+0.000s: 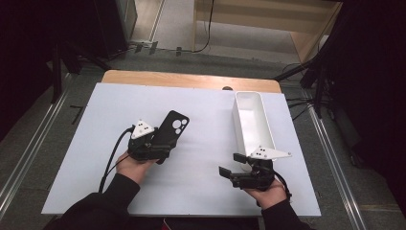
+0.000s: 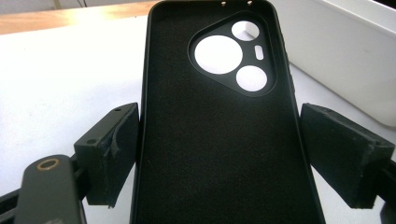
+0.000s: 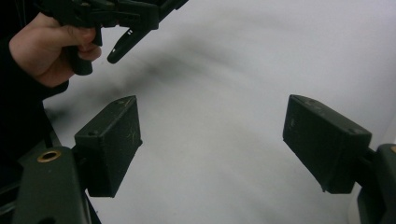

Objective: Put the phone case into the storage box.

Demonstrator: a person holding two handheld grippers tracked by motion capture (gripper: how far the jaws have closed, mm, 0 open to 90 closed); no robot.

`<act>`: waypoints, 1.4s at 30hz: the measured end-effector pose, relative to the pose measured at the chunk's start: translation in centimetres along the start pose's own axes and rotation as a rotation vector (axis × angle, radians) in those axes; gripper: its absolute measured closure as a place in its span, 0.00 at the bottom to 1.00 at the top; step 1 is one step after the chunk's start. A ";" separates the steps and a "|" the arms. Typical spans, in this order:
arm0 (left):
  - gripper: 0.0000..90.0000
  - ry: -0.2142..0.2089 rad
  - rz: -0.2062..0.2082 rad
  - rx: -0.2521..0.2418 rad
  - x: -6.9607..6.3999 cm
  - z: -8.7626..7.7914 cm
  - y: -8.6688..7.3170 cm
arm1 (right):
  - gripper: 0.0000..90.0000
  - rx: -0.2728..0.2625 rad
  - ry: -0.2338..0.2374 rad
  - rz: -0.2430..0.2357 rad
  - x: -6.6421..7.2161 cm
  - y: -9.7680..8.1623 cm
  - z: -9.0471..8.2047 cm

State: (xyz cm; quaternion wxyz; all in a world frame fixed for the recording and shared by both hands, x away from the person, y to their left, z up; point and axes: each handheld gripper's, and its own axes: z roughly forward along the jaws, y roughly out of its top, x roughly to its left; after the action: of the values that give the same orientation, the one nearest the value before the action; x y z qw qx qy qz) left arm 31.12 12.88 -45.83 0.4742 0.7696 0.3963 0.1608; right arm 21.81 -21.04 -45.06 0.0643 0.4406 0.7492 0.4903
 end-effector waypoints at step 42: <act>0.16 -0.012 -0.119 -0.143 -2.4 0.2 -1.2 | 0.20 -0.021 0.029 0.112 1.3 5.0 4.2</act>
State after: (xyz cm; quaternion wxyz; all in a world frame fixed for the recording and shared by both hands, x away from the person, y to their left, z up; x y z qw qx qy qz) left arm 29.23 11.24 -46.62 0.5390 0.7097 0.4261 0.1557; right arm 26.20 -16.59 -42.75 0.0307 0.4739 0.7190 0.5075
